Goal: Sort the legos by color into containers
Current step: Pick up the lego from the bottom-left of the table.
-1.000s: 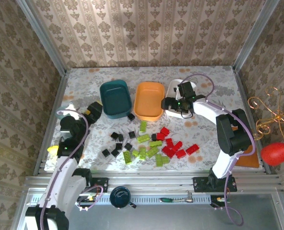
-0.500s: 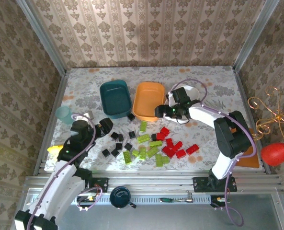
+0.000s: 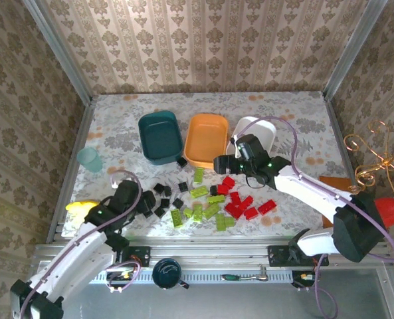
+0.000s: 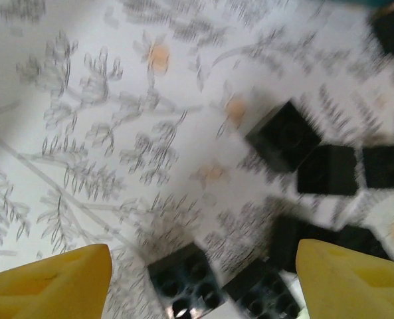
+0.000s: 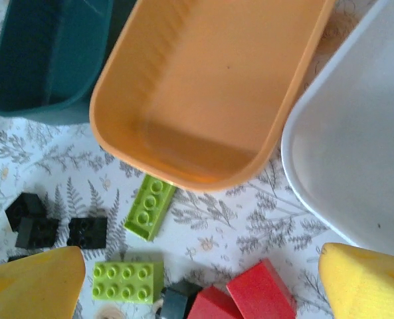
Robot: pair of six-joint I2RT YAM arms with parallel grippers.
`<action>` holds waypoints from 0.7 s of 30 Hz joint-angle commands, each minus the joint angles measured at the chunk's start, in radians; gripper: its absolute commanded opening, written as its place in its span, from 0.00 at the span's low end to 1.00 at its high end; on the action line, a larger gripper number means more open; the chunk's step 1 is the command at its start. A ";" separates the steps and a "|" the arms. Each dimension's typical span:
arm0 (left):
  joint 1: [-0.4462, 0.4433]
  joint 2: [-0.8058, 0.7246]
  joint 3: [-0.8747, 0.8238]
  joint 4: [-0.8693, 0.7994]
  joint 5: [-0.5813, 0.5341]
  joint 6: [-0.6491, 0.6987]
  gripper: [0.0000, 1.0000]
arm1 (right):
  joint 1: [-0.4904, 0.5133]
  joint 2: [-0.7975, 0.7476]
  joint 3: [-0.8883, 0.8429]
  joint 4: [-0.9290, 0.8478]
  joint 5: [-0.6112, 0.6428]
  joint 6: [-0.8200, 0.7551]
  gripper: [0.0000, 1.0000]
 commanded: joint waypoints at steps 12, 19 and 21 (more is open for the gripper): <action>-0.075 0.103 -0.085 0.087 -0.027 -0.130 0.67 | 0.015 -0.054 -0.086 -0.017 0.065 0.036 0.92; -0.074 0.222 -0.088 0.171 -0.018 -0.145 0.61 | 0.016 -0.091 -0.109 -0.024 0.073 0.021 0.92; -0.075 0.238 -0.092 0.180 -0.017 -0.151 0.56 | 0.016 -0.098 -0.115 -0.024 0.074 0.019 0.92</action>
